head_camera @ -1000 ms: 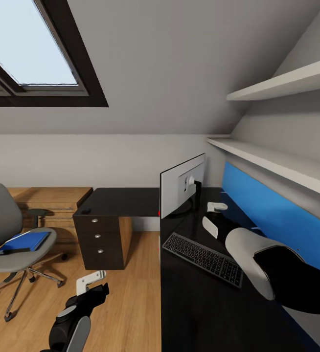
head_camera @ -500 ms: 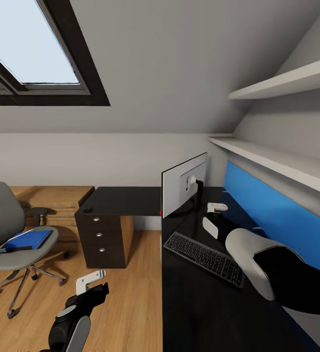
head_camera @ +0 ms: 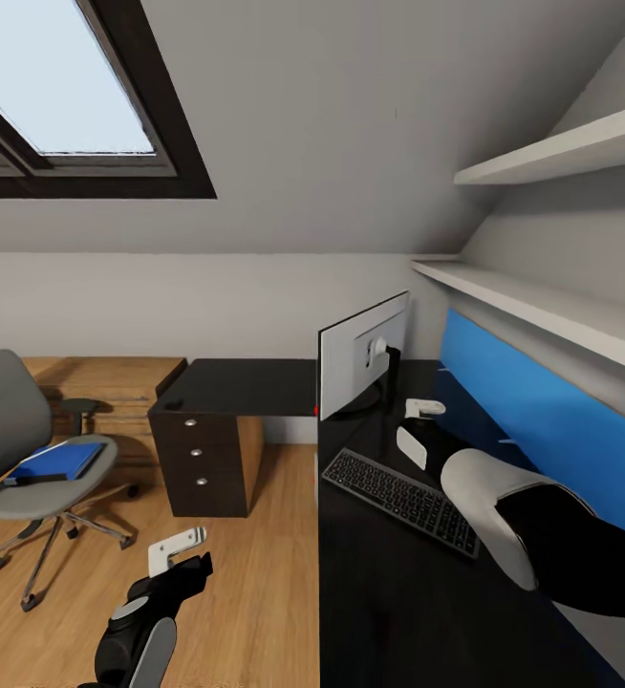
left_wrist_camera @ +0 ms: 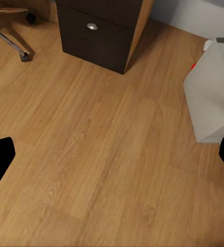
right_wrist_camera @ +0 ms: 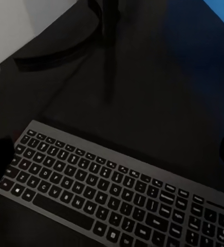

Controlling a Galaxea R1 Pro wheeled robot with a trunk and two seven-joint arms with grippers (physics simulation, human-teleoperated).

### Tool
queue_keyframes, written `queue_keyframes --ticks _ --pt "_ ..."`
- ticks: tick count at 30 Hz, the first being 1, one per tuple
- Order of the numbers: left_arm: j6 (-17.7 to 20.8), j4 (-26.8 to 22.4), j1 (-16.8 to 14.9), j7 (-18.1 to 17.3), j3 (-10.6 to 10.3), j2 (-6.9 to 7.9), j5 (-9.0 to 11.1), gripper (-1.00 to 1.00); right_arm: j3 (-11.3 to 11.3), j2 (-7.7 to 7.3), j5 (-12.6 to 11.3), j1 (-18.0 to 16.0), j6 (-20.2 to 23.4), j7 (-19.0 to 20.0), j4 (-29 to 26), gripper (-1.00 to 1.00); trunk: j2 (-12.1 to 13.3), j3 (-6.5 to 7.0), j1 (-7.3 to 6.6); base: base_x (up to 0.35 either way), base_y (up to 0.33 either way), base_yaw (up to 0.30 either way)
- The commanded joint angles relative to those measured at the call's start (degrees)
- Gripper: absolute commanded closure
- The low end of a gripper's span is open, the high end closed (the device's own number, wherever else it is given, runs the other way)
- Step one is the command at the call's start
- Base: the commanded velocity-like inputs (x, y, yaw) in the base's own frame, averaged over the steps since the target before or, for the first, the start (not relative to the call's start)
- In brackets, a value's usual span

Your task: In the bedroom, organize the workspace by keeping the computer under the desk, ensuring the monitor is on the desk, placing the keyboard on the desk next to the monitor, placing the mouse on the desk next to the keyboard, moving the folder from the swivel chair onto the desk next to the mouse, stacking the notebook on top of the folder with the pen on top of the notebook, and positioning the swivel chair next to the desk.

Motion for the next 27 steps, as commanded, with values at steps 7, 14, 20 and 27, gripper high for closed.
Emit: queue_keyframes --ticks 7,14,20,27 --pt "0.1 -0.1 -0.1 0.6 0.0 0.01 0.6 -1.00 0.5 -0.05 -0.3 0.3 0.3 -0.2 -0.1 -1.00 -0.1 -0.72 0.01 0.000 0.000 0.001" --pt "0.1 -0.1 -0.1 0.6 0.0 0.01 0.6 -1.00 0.5 -0.06 -0.3 0.5 0.2 -0.1 -0.1 -1.00 -0.1 -1.34 0.01 0.000 0.000 -0.012" --pt "0.1 -0.1 -0.1 0.6 0.0 0.01 0.6 -1.00 0.5 -0.06 -0.3 0.5 0.2 -0.1 -0.1 -1.00 -0.1 -1.82 0.01 0.000 0.000 -0.062" --pt "0.1 -0.1 -0.1 0.6 0.0 0.01 0.6 -1.00 0.5 -0.06 -0.3 0.7 0.2 -0.1 -0.1 -1.00 -0.1 -1.99 0.01 0.000 0.000 -0.021"
